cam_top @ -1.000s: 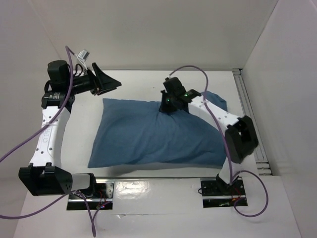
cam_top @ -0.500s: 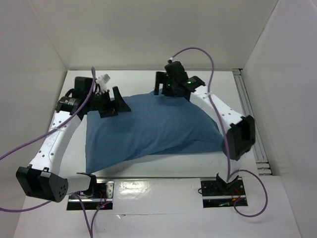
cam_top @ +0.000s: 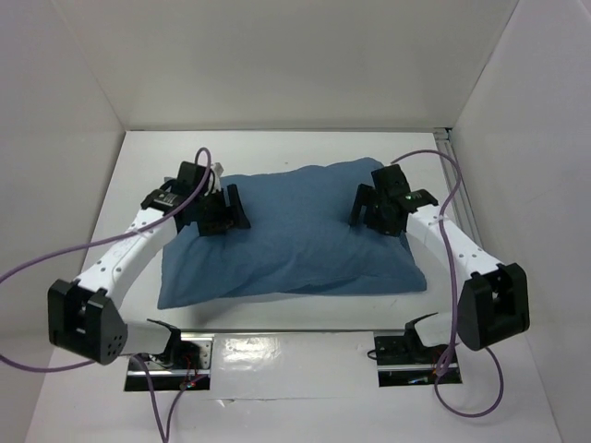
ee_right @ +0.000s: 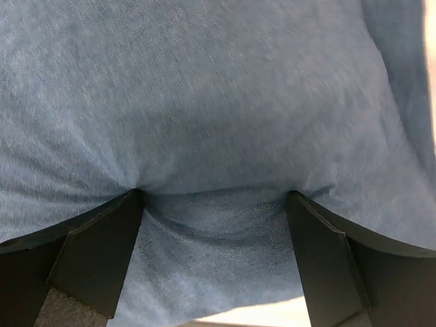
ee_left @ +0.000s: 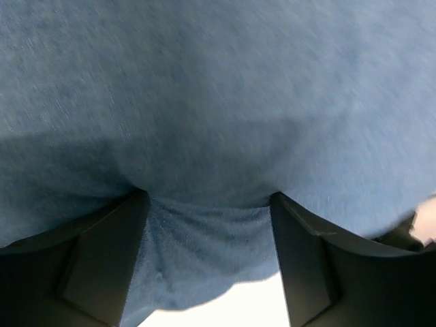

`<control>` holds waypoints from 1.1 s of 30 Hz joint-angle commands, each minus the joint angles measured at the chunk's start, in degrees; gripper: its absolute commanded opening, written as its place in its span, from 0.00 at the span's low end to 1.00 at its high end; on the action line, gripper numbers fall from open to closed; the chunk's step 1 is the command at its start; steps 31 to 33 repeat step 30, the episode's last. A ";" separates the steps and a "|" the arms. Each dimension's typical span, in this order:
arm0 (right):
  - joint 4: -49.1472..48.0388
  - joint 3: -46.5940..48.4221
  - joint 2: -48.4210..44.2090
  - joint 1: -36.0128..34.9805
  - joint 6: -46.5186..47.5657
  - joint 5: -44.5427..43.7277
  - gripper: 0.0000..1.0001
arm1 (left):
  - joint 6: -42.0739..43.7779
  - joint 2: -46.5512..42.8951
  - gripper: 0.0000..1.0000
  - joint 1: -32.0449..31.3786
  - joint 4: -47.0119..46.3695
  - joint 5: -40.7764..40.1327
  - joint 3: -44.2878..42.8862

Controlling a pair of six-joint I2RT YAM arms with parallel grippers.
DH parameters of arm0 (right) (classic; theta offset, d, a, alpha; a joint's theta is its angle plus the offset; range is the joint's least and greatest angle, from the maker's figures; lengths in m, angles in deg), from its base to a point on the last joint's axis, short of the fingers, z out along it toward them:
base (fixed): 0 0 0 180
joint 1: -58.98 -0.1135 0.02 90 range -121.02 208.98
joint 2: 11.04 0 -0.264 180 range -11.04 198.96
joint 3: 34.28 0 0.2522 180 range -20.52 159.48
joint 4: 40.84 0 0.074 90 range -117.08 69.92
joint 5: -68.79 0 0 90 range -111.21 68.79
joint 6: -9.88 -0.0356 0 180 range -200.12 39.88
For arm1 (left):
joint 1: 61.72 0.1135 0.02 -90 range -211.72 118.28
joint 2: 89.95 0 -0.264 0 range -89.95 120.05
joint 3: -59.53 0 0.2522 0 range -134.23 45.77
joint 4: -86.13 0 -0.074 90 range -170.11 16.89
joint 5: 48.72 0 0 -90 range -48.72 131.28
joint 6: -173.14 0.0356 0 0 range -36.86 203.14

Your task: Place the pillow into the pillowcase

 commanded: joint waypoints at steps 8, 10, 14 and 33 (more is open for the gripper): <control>-11.64 -0.89 3.51 -1.69 -2.15 -8.58 0.92 | 4.86 14.63 0.81 0.52 -8.10 -2.07 -15.92; -11.64 2.45 3.52 -1.69 -0.74 -9.11 0.92 | 5.91 14.64 0.84 0.52 -8.09 -2.59 -17.69; -6.56 11.58 2.12 -1.69 2.42 -10.86 0.92 | 7.14 12.18 0.93 1.75 -2.21 0.47 -24.02; 13.57 25.32 -13.79 -0.02 3.66 -33.89 0.99 | 7.67 -14.89 1.00 4.03 -0.09 1.01 -21.13</control>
